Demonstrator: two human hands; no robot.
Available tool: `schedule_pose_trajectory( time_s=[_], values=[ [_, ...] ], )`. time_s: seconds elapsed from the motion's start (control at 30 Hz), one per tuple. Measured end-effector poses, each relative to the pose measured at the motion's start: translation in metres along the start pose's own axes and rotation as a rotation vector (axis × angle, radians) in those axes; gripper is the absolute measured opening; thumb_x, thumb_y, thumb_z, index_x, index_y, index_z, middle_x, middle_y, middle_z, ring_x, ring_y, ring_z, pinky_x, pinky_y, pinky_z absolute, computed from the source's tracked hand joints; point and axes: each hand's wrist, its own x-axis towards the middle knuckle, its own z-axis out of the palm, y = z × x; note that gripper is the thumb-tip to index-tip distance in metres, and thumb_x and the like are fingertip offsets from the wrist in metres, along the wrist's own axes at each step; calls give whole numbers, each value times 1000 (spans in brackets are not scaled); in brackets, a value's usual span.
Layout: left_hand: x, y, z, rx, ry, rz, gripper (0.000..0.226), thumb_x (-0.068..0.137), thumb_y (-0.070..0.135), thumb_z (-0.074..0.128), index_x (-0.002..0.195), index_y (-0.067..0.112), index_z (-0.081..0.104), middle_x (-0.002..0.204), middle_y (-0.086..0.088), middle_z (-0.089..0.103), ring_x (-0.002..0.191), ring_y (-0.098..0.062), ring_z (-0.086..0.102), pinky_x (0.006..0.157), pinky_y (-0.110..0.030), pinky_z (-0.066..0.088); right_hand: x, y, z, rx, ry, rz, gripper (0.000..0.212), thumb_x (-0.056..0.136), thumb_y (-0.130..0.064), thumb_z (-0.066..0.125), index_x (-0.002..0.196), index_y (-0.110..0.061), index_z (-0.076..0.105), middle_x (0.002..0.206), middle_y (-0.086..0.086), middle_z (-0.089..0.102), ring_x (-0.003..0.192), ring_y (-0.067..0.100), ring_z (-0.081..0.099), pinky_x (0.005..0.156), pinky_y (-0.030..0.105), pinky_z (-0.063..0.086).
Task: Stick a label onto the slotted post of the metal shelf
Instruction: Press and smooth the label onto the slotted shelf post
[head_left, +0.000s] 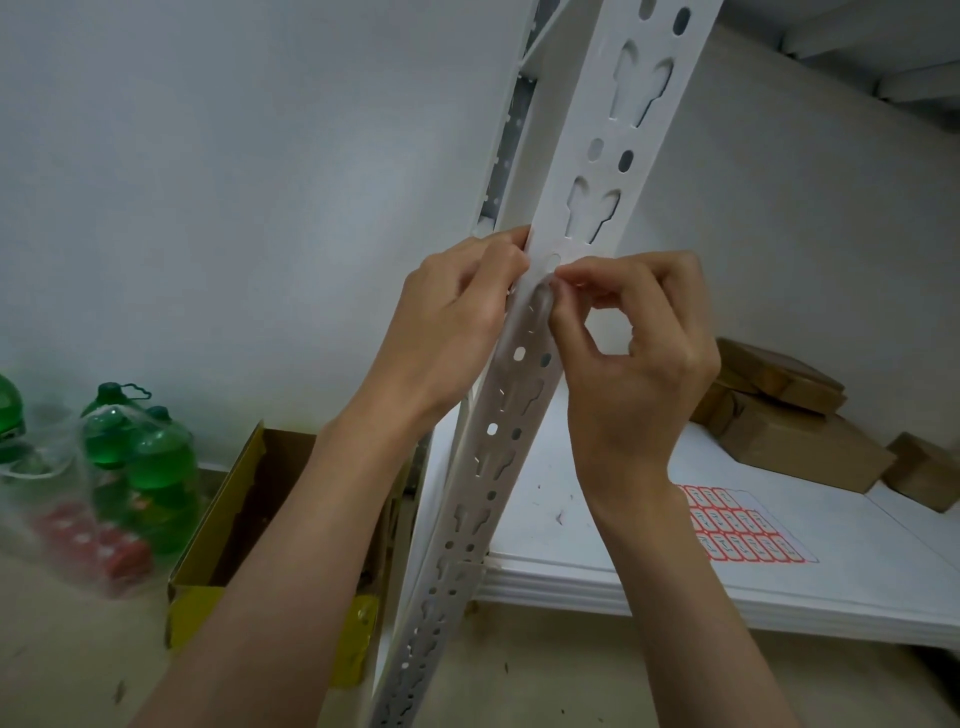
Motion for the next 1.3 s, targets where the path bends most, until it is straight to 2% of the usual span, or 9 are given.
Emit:
schedule_pose_trajectory(
  time_s=[0.13, 0.23, 0.3, 0.4, 0.5, 0.8, 0.93, 1.13, 1.3],
  values=[
    [-1, 0, 0, 54, -15, 20, 57, 90, 46, 35, 134, 23, 63, 130, 6, 65, 114, -15, 61, 92, -28, 52, 1, -2, 1, 43, -4, 58, 9, 90, -12, 70, 91, -3, 72, 91, 7, 63, 83, 4, 54, 77, 5, 45],
    [-2, 1, 0, 55, -19, 46, 54, 89, 42, 40, 134, 24, 63, 126, 9, 68, 106, -12, 64, 81, -20, 52, 0, 1, -2, 98, 10, 95, 7, 90, -9, 67, 94, -6, 72, 94, -3, 59, 81, -4, 54, 78, 7, 47],
    [-2, 2, -1, 58, -13, 48, 55, 86, 44, 43, 135, 26, 62, 125, 10, 68, 103, -12, 64, 83, -22, 55, 0, 2, -2, 111, 26, 98, 10, 91, -8, 65, 98, -7, 73, 96, -3, 60, 84, -6, 55, 79, 7, 48],
    [-3, 2, -1, 59, -7, 54, 55, 85, 44, 45, 135, 27, 62, 123, 12, 68, 100, -11, 64, 87, -25, 57, -1, 0, 0, 125, 28, 121, 10, 91, -6, 64, 91, -7, 73, 93, -3, 58, 83, -4, 55, 77, 10, 49],
    [-3, 2, 0, 56, -4, 51, 52, 87, 43, 47, 134, 28, 63, 121, 11, 69, 97, -11, 65, 80, -18, 56, -2, -4, 5, 137, 31, 151, 9, 89, -6, 63, 86, -7, 71, 92, -3, 55, 82, -1, 54, 75, 10, 48],
    [-4, 2, -1, 96, -11, 35, 36, 101, 29, 52, 136, 28, 61, 120, 10, 69, 97, -10, 62, 84, -17, 53, 2, -12, 5, 283, 70, 276, 8, 84, -17, 56, 83, -25, 55, 83, -14, 56, 76, 2, 57, 71, 14, 48],
    [-5, 2, -2, 104, -16, 36, 36, 101, 29, 53, 136, 28, 60, 120, 11, 68, 92, -7, 61, 81, -12, 52, 2, -13, 1, 386, 71, 386, 18, 87, -8, 64, 86, -25, 59, 82, -10, 61, 76, 4, 61, 73, 16, 51],
    [-5, 1, -3, 114, -5, 45, 37, 99, 31, 57, 136, 29, 61, 114, 14, 67, 89, 1, 60, 72, 0, 45, 6, -7, -9, 556, 130, 558, 8, 92, -14, 73, 93, -22, 74, 87, -2, 76, 85, 19, 73, 80, 30, 60],
    [-7, 3, -2, 83, 14, 63, 30, 99, 32, 58, 127, 28, 66, 106, 15, 69, 85, 6, 60, 71, -4, 46, -2, 17, -14, 549, 145, 794, 7, 86, -15, 79, 85, -14, 72, 80, -2, 73, 76, 16, 71, 74, 30, 61]
  ],
)
